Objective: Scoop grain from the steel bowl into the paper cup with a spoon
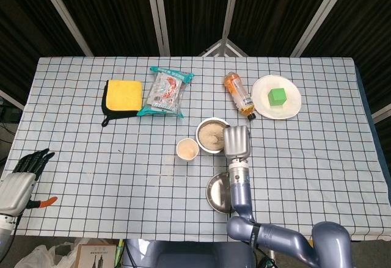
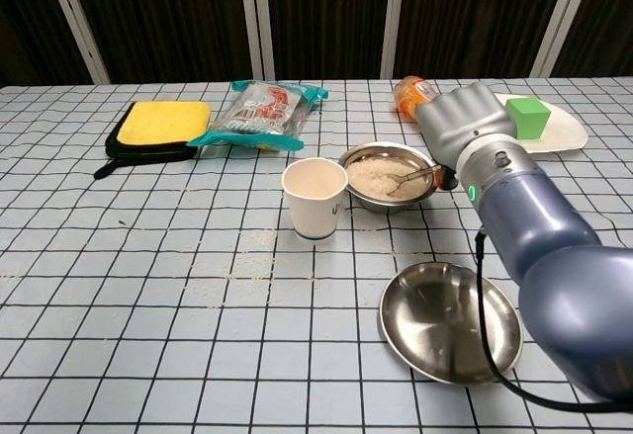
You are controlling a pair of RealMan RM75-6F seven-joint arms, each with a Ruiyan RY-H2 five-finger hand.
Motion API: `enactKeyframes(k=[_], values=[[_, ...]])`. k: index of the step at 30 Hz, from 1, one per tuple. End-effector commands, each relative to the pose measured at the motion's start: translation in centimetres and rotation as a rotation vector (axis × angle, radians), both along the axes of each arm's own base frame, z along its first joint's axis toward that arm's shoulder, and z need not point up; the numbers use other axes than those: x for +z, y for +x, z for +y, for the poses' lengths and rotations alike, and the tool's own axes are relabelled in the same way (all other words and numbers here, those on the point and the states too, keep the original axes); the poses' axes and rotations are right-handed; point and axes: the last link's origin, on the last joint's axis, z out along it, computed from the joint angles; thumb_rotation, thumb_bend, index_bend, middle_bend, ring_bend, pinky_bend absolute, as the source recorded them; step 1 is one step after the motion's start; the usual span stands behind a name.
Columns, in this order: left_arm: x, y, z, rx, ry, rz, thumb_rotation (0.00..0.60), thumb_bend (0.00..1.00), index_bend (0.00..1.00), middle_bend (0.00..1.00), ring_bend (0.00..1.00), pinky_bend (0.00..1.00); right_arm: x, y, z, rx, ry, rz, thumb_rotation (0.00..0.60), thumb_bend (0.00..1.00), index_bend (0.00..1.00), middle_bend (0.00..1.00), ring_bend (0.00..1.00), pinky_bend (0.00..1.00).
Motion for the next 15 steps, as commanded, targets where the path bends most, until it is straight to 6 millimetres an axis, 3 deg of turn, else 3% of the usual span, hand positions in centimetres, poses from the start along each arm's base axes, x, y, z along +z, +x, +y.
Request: enactKeyframes(k=[1,15], values=[[0.0,0.0,0.0,0.000,0.000,0.001,0.600,0.00,0.00,0.00,0.00,0.00,0.6,0.0,-0.1,-0.025,-0.003,-0.022,0.600,0.62,0.72,0.89,0.96,1.00],[0.0,0.0,0.0,0.000,0.005,0.006,0.600,0.00,0.00,0.00,0.00,0.00,2.3,0.2,0.0,-0.101,-0.003,-0.117,0.600,0.63,0.72,0.89,0.96,1.00]])
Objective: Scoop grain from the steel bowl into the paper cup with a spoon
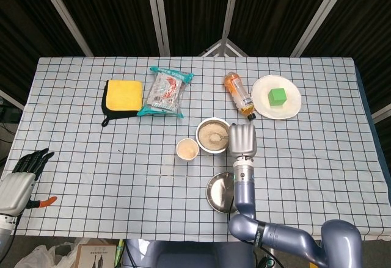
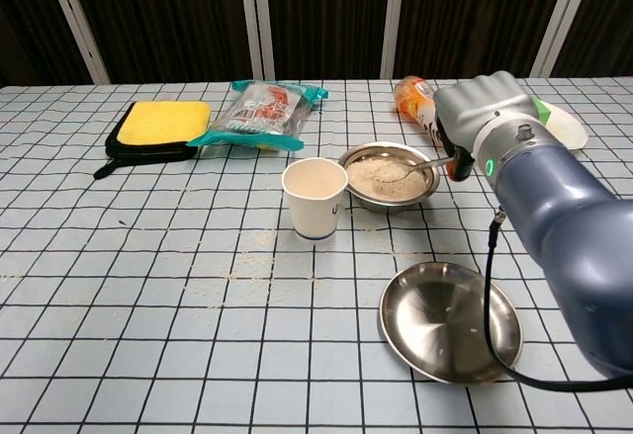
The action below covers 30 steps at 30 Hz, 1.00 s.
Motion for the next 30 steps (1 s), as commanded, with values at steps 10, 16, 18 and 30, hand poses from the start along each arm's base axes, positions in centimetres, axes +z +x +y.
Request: enactKeyframes(k=[10,16,18,30], values=[[0.0,0.0,0.0,-0.001,0.001,0.000,0.600,0.00,0.00,0.00,0.00,0.00,0.7,0.2,0.3,-0.088,0.023,-0.106,0.600,0.63,0.72,0.89,0.96,1.00],[0.0,0.0,0.0,-0.001,0.001,0.000,0.600,0.00,0.00,0.00,0.00,0.00,1.0,0.7,0.4,-0.091,0.027,-0.128,0.600,0.63,0.72,0.89,0.96,1.00],[0.0,0.0,0.0,-0.001,0.001,-0.001,0.600,0.00,0.00,0.00,0.00,0.00,1.4,1.0,0.4,-0.092,0.023,-0.144,0.600,0.63,0.72,0.89,0.96,1.00],[0.0,0.1,-0.1,-0.006,-0.003,-0.005,0.600,0.00,0.00,0.00,0.00,0.00,3.2,3.2,1.5,-0.070,0.020,-0.160,0.600,0.63,0.72,0.89,0.96,1.00]])
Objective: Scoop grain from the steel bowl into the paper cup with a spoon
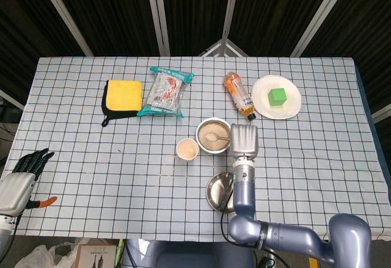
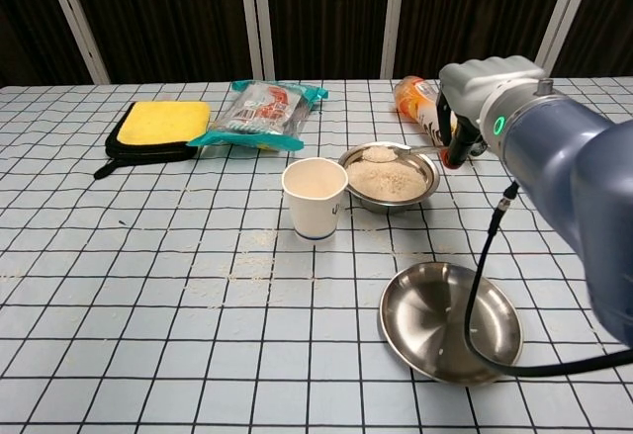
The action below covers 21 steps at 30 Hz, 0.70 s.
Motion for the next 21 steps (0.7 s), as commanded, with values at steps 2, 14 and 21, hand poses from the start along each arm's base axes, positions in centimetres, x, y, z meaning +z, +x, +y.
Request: enactKeyframes(k=[2,14,21], values=[[0.0,0.0,0.0,-0.002,-0.002,-0.001,0.600,0.00,0.00,0.00,0.00,0.00,0.7,1.1,0.7,0.020,0.002,0.014,0.600,0.63,0.72,0.89,0.96,1.00],[0.1,0.1,-0.1,-0.008,-0.002,-0.010,0.600,0.00,0.00,0.00,0.00,0.00,-0.1,3.6,2.7,0.062,0.013,0.035,0.600,0.63,0.73,0.89,0.96,1.00],[0.1,0.1,-0.1,-0.006,-0.002,-0.012,0.600,0.00,0.00,0.00,0.00,0.00,-2.4,4.5,3.5,0.113,0.022,0.088,0.600,0.64,0.73,0.89,0.96,1.00]])
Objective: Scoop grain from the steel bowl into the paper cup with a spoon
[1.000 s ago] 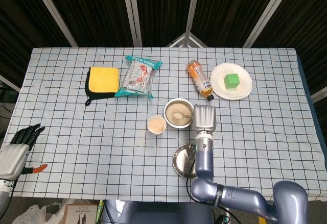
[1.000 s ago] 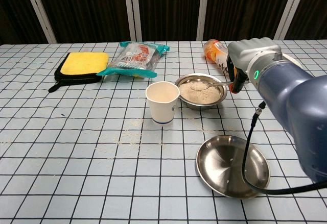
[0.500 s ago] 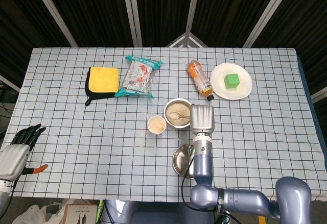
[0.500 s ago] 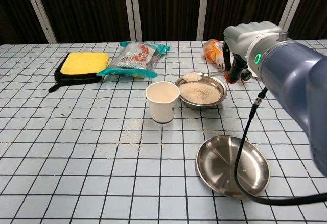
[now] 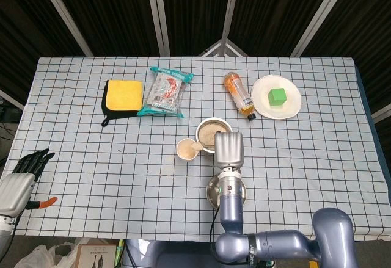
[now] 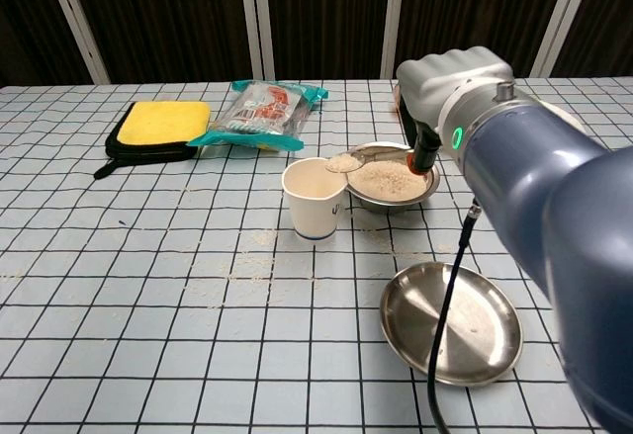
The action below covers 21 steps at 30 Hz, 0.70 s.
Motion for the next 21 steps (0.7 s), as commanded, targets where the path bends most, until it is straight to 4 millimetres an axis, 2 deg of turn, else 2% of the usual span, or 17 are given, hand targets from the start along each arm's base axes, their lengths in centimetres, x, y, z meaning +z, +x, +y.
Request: enactKeyframes(k=[1,7,21], values=[[0.0,0.0,0.0,0.002,0.000,0.000,0.600,0.00,0.00,0.00,0.00,0.00,-1.4,0.6,0.4,0.050,-0.002,0.043,0.600,0.64,0.73,0.89,0.96,1.00],[0.0,0.0,0.1,0.005,-0.001,-0.004,0.600,0.00,0.00,0.00,0.00,0.00,-2.6,0.9,0.3,0.131,-0.025,0.106,0.600,0.64,0.73,0.89,0.96,1.00],[0.1,-0.1,0.2,0.015,-0.001,-0.014,0.600,0.00,0.00,0.00,0.00,0.00,-4.1,0.0,0.2,0.579,-0.126,0.440,0.600,0.64,0.73,0.89,0.96,1.00]])
